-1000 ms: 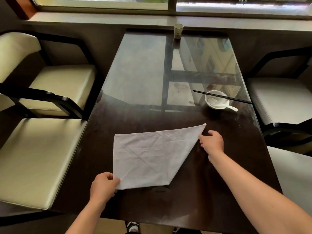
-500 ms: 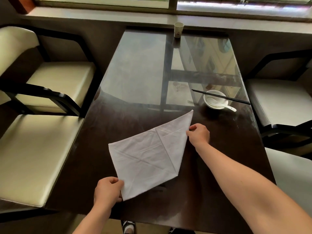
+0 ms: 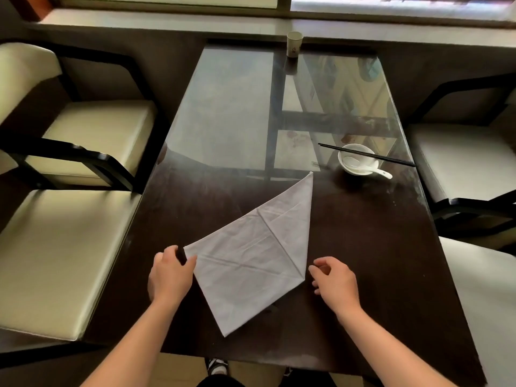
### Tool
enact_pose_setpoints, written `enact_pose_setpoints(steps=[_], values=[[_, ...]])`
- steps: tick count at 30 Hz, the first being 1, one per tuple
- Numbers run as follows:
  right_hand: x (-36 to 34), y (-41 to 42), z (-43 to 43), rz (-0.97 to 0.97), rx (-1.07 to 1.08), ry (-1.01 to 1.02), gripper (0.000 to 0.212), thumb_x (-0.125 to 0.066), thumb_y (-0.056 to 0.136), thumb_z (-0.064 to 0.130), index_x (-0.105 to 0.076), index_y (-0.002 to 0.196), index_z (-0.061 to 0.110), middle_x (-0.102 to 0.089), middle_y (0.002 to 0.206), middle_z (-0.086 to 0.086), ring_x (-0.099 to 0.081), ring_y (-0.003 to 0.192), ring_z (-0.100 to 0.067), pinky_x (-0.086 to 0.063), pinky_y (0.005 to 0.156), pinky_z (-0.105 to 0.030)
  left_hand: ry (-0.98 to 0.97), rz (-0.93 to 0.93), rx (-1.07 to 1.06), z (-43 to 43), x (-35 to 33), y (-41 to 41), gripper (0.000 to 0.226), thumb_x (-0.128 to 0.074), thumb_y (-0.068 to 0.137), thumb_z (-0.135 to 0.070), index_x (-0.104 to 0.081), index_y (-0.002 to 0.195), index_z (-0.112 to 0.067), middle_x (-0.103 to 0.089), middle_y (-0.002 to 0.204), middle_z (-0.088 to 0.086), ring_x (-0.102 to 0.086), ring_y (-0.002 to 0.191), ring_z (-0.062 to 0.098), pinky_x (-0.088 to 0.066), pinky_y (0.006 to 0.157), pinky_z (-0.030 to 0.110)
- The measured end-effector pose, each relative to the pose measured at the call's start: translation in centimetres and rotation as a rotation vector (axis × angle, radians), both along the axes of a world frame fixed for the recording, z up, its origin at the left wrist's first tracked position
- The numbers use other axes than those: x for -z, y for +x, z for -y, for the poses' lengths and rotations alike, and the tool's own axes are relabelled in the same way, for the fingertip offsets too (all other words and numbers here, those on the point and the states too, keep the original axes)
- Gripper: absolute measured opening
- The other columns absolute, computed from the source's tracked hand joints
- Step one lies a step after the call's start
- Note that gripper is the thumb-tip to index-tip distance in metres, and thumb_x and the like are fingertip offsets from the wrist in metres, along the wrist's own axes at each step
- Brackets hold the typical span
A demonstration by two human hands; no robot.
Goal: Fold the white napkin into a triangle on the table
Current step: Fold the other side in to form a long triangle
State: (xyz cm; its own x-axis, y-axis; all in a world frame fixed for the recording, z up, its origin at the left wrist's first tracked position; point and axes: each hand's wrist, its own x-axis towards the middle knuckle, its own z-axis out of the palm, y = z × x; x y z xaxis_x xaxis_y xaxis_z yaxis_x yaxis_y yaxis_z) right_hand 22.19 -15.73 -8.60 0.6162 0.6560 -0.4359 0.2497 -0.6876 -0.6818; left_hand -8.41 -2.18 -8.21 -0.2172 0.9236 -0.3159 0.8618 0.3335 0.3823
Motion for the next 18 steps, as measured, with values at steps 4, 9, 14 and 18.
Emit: enact_pose_setpoints(steps=[4, 9, 14, 18], values=[[-0.1, -1.2, -0.5, -0.024, 0.059, -0.008, 0.018, -0.075, 0.087, 0.026, -0.070, 0.103, 0.021, -0.072, 0.072, 0.002, -0.070, 0.055, -0.010, -0.063, 0.058, -0.032, -0.037, 0.013, -0.004, -1.8, 0.4, 0.2, 0.044, -0.059, 0.093, -0.047, -0.059, 0.128, -0.019, -0.067, 0.117, 0.010, -0.062, 0.108, 0.034, -0.051, 0.085, 0.044], [-0.3, -0.9, -2.1, 0.019, -0.020, -0.048, 0.018, -0.079, 0.077, 0.024, -0.066, 0.089, 0.026, -0.072, 0.070, 0.002, -0.071, 0.069, -0.021, -0.061, 0.073, -0.045, -0.009, -0.006, 0.004, -1.3, 0.2, 0.3, 0.017, -0.063, 0.090, -0.036, -0.061, 0.076, -0.027, -0.069, 0.086, 0.000, -0.061, 0.080, 0.024, -0.051, 0.070, 0.036], [-0.6, 0.5, -2.1, 0.073, -0.066, -0.050, 0.017, -0.078, 0.077, 0.024, -0.065, 0.085, 0.030, -0.071, 0.072, 0.004, -0.070, 0.071, -0.018, -0.061, 0.074, -0.045, -0.061, 0.073, -0.034, 0.0, -0.6, 0.6, 0.011, -0.067, 0.083, -0.024, -0.065, 0.072, -0.023, -0.068, 0.070, -0.002, -0.063, 0.068, 0.018, -0.052, 0.060, 0.034], [-1.2, 1.5, -1.4, 0.070, -0.112, -0.032, 0.010, -0.076, 0.084, 0.027, -0.067, 0.088, 0.027, -0.069, 0.081, 0.004, -0.068, 0.077, -0.018, -0.061, 0.075, -0.046, -0.163, 0.246, -0.127, 2.2, -0.8, 1.2, 0.008, -0.067, 0.083, -0.020, -0.068, 0.075, -0.018, -0.073, 0.064, 0.001, -0.072, 0.055, 0.014, -0.062, 0.056, 0.036]])
